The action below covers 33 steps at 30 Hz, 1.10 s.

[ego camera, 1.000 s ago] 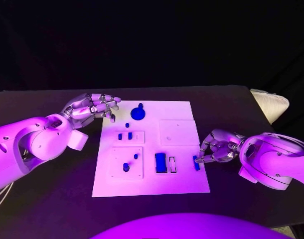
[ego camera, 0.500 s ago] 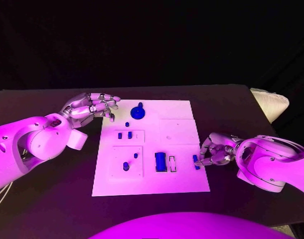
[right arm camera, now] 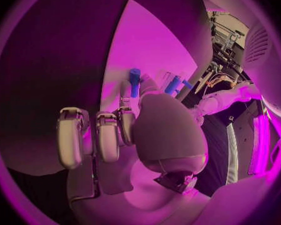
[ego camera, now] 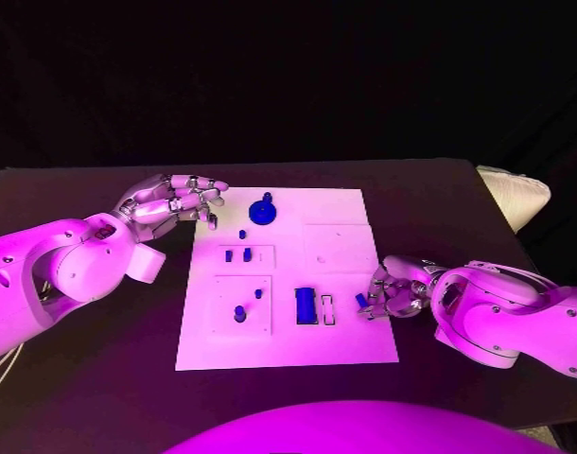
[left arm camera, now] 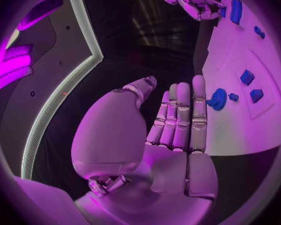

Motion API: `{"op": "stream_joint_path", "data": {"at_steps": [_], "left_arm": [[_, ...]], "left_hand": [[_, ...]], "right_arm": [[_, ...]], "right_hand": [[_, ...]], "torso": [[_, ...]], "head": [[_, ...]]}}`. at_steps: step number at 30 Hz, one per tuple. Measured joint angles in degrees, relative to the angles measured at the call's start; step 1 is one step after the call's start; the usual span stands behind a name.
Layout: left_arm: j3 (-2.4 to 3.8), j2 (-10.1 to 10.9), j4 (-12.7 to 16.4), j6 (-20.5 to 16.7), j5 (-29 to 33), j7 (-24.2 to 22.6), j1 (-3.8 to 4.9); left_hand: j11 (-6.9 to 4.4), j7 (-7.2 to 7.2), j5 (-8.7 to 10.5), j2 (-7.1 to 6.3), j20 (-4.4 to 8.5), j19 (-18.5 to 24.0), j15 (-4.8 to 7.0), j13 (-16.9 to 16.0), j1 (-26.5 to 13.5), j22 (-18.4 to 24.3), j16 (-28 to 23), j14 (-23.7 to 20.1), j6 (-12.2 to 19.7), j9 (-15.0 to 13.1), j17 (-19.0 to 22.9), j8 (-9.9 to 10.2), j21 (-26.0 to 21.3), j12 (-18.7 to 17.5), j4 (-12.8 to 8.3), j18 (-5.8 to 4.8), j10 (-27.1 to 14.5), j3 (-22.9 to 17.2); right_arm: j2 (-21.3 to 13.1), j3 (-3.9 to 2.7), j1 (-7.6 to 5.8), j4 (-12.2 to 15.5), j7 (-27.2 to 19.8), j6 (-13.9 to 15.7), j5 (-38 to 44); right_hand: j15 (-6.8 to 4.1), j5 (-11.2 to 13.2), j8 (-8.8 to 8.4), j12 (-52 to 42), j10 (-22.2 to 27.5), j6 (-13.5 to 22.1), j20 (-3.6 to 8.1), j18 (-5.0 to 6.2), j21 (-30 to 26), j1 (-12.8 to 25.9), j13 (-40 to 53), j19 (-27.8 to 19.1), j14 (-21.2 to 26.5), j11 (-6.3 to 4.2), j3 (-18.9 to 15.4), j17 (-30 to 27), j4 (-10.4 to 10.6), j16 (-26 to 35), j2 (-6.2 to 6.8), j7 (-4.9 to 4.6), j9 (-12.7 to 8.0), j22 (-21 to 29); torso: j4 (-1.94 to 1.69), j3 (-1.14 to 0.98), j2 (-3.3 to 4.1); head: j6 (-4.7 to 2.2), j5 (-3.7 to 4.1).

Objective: Assemble the parts on the task board

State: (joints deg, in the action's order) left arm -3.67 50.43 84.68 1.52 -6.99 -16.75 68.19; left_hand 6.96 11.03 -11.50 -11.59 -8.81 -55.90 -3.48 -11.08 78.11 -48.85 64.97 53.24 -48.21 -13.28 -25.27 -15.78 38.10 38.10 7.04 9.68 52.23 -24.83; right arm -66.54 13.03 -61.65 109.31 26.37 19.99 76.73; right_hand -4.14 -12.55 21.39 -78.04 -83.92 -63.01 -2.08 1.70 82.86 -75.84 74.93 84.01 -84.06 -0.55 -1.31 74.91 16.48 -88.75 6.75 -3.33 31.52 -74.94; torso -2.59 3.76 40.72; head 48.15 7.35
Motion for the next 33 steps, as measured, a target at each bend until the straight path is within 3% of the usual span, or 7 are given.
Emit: {"op": "stream_joint_path", "data": {"at_steps": [2, 6, 10, 11, 21, 25, 33], "left_arm": [[0.00, 0.07, 0.02, 0.00, 0.00, 0.01, 0.00], [0.00, 0.09, 0.07, 0.01, 0.00, 0.02, 0.00], [0.00, 0.09, 0.10, 0.05, 0.00, 0.04, 0.00], [0.00, 0.09, 0.11, 0.06, 0.00, 0.04, 0.00], [0.00, 0.14, 0.15, 0.16, -0.02, 0.09, 0.00], [0.00, 0.13, 0.16, 0.21, -0.02, 0.12, 0.00], [0.00, 0.11, 0.12, 0.27, -0.02, 0.18, 0.00]], "left_hand": [[0.00, 0.00, 0.00, 0.00, 0.00, 0.00, 0.00, 0.00, 0.00, 0.00, 0.00, 0.00, 0.00, 0.00, 0.00, 0.00, 0.00, 0.00, 0.00, 0.00, 0.00, 0.00], [0.00, 0.00, -0.02, 0.00, 0.00, 0.00, 0.00, 0.00, 0.00, 0.00, 0.00, 0.00, 0.00, 0.00, 0.00, 0.00, 0.00, 0.00, 0.00, 0.00, 0.00, 0.00], [0.00, 0.00, -0.02, 0.00, 0.00, 0.00, 0.00, -0.09, 0.00, -0.01, 0.00, 0.00, 0.00, 0.00, 0.00, 0.00, 0.00, 0.32, 0.00, 0.00, 0.00, 0.00], [0.00, 0.00, -0.02, 0.00, 0.00, 0.00, 0.00, -0.08, 0.00, -0.01, 0.00, 0.00, 0.00, 0.00, 0.00, 0.00, 0.00, 0.32, 0.00, 0.00, 0.00, 0.00], [0.00, 0.00, -0.02, 0.00, 0.00, 0.00, 0.00, -0.08, 0.00, 0.04, 0.00, 0.00, 0.00, 0.00, -0.04, 0.00, 0.00, 0.32, 0.00, 0.00, 0.00, 0.00], [0.00, 0.00, -0.02, 0.00, 0.00, 0.00, 0.00, -0.08, 0.00, 0.04, 0.00, 0.00, 0.00, 0.00, -0.04, 0.00, 0.00, 0.32, 0.00, 0.00, 0.00, 0.00], [0.00, 0.00, -0.02, 0.00, 0.00, 0.00, 0.00, -0.07, 0.00, 0.04, 0.00, 0.00, 0.00, 0.00, -0.03, 0.00, 0.00, 0.32, 0.00, 0.00, 0.00, 0.00]], "right_arm": [[0.23, -0.03, 0.15, -0.12, 0.06, 0.22, 0.43], [0.72, -0.08, 0.26, -0.11, 0.07, 0.50, 1.23], [1.18, -0.08, 0.34, -0.22, 0.26, 0.71, 2.15], [1.28, -0.05, 0.37, -0.23, 0.35, 0.79, 2.42], [1.06, 0.17, 0.64, 0.27, 1.05, 2.26, 2.79], [0.03, 0.26, 0.66, 1.38, 0.92, 3.57, 0.76], [-0.57, 0.48, 0.36, 3.22, -0.65, 6.32, -8.25]], "right_hand": [[-0.21, -0.31, -0.01, 0.11, -0.21, 0.30, 0.04, 0.00, 0.00, -2.60, 0.00, 0.00, 0.05, -0.20, 1.90, 0.00, -0.14, 0.00, 0.42, 0.02, 3.35, 0.00], [-0.29, -2.67, -0.24, 0.34, -0.02, 0.54, 0.44, 0.00, 0.00, -5.67, 0.00, 0.00, 0.14, -0.37, 6.43, 0.00, 0.53, 0.00, 2.47, -0.10, 3.83, 0.00], [-0.49, -7.75, -0.52, 0.34, -0.02, 0.20, 0.43, -0.01, 0.00, -8.21, 0.00, 0.00, -0.07, -0.36, 11.18, 0.00, 5.26, 0.00, 5.00, 0.24, 5.58, 0.00], [-0.49, -9.17, -0.48, 0.34, -0.02, 0.32, 0.43, 0.00, 0.00, -8.21, 0.00, 0.00, -0.07, -0.36, 12.17, 0.00, 6.26, 0.00, 5.01, 0.12, 7.87, 0.01], [-0.49, -13.89, 3.45, 0.33, 0.00, 2.48, 0.43, 0.00, 0.47, -1.84, 0.00, 0.00, -0.07, -0.35, 18.98, 0.00, 6.16, 0.00, 6.94, 0.25, 7.86, 0.01], [-0.49, -12.57, 3.88, -0.23, 0.03, 2.82, 0.43, 0.00, 1.11, 0.82, 0.00, 0.00, -0.07, -0.37, 23.01, 0.04, 2.43, 0.00, 6.70, 0.28, -2.74, 0.01], [-0.49, -11.48, 4.13, -0.67, -0.20, 3.50, 0.43, 0.00, 1.11, 2.80, -0.01, 0.00, -0.07, -0.60, 26.40, 0.04, -0.55, -0.18, 6.44, 0.44, -3.57, 0.02]], "torso": [[0.01, 0.00, 0.00], [0.03, 0.01, -0.03], [0.04, 0.01, -0.05], [0.04, 0.01, -0.06], [0.01, 0.08, -0.08], [-0.01, 0.08, -0.12], [0.03, 0.08, -0.15]], "head": [[0.10, -0.04], [0.19, -0.08], [0.19, -0.09], [0.19, -0.09], [0.19, -0.13], [0.13, -0.19], [-0.03, -0.24]]}}
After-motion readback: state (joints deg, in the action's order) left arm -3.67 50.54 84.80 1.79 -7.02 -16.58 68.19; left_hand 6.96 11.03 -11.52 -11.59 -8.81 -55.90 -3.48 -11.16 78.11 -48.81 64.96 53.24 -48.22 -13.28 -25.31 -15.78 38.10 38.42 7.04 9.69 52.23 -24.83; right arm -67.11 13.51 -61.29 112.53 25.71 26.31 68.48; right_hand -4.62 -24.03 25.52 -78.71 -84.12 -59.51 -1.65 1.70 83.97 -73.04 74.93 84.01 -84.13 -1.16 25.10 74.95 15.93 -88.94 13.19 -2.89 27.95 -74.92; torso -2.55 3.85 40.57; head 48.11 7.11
